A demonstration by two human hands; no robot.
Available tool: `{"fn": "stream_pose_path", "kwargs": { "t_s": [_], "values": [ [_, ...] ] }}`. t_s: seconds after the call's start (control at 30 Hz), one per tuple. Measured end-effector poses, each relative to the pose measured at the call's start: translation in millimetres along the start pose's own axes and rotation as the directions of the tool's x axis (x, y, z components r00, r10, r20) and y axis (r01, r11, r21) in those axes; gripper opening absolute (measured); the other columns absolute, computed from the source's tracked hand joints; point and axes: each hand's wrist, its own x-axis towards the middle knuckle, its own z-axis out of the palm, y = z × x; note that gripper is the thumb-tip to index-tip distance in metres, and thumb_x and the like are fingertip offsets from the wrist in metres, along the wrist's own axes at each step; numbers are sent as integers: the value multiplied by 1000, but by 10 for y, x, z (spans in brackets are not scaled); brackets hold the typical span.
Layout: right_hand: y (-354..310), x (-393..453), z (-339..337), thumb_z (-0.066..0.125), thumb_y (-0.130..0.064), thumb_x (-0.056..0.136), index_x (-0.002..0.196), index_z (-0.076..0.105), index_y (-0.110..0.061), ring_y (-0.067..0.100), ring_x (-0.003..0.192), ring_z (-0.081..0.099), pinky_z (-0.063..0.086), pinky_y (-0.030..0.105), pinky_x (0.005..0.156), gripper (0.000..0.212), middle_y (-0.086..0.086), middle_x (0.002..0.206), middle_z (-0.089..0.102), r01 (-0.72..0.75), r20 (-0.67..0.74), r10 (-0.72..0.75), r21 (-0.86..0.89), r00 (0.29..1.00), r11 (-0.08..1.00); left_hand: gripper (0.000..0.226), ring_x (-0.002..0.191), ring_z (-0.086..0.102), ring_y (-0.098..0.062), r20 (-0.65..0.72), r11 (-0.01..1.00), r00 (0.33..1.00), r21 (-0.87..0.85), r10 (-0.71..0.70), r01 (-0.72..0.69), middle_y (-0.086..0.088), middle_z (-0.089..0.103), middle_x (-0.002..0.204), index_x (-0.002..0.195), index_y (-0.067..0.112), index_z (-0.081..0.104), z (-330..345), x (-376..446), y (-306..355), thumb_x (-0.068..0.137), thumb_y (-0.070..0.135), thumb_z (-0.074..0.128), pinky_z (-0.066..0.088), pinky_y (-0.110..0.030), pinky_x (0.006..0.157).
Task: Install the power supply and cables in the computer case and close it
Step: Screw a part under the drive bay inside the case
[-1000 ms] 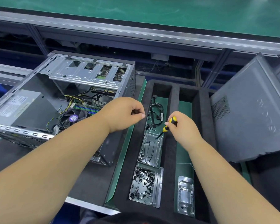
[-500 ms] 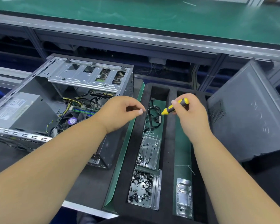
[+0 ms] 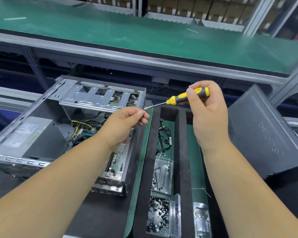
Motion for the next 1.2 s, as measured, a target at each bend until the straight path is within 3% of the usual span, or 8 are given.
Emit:
{"fn": "stream_pose_path", "kwargs": {
  "t_s": [0.4,0.47,0.57,0.63,0.73,0.87,1.07,1.2],
  "values": [
    [-227,24,722,57,-29,96,101,58,-26,17,90,72,51,20,78,6,-13,82,66,-16,20,18,-71,1000,997,36,82,58,-11,106,999,994,-35,-16,19,5,67,81,82,24,73,-831,32,209,103,17,44,47,-32,91],
    [-251,56,839,56,-31,95,101,58,-27,20,89,72,53,34,82,7,-10,83,66,-36,32,39,-111,999,993,28,82,59,-8,125,998,992,66,-7,-1,8,67,81,88,18,70,-981,30,250,102,18,46,48,-24,86],
    [-267,110,1015,57,-27,95,101,57,-23,16,82,73,55,37,80,6,-8,81,69,-56,39,62,-142,997,988,15,67,55,1,149,945,988,319,27,-74,13,67,78,88,24,68,-1177,32,308,97,25,56,43,-9,63],
    [-274,125,1141,57,-28,95,100,56,-23,15,81,73,55,37,80,7,-9,81,68,-46,24,51,-170,998,984,14,75,60,-11,111,936,992,340,53,-88,9,69,84,86,25,69,-1277,54,309,95,26,59,47,-15,70],
    [-274,136,1320,57,-28,95,99,56,-23,14,83,73,54,41,83,7,-15,79,64,-43,-36,37,-178,999,983,18,81,61,-20,62,981,998,191,4,-16,4,72,85,89,21,72,-1392,109,290,97,23,57,47,-31,82],
    [-290,164,1504,59,-32,94,99,57,-27,20,91,70,54,49,87,8,-11,84,62,-44,-71,30,-204,997,978,23,71,59,-5,70,998,996,-31,-57,59,4,72,80,87,15,73,-1516,217,256,99,17,53,47,-16,71],
    [-362,234,1668,60,-27,96,101,56,-27,1,85,65,47,10,72,6,-24,85,60,50,-46,-66,-290,997,956,30,63,60,-4,111,912,965,-318,-236,259,1,72,76,76,15,79,-1567,334,254,96,22,58,51,-17,62],
    [-369,300,1707,58,-24,97,103,55,-24,3,86,67,49,10,71,7,-24,86,62,49,-46,-64,-283,997,958,33,60,60,-5,134,769,927,-524,-349,365,1,70,72,70,15,79,-1554,428,248,94,23,60,51,-17,57]
  ]
}}
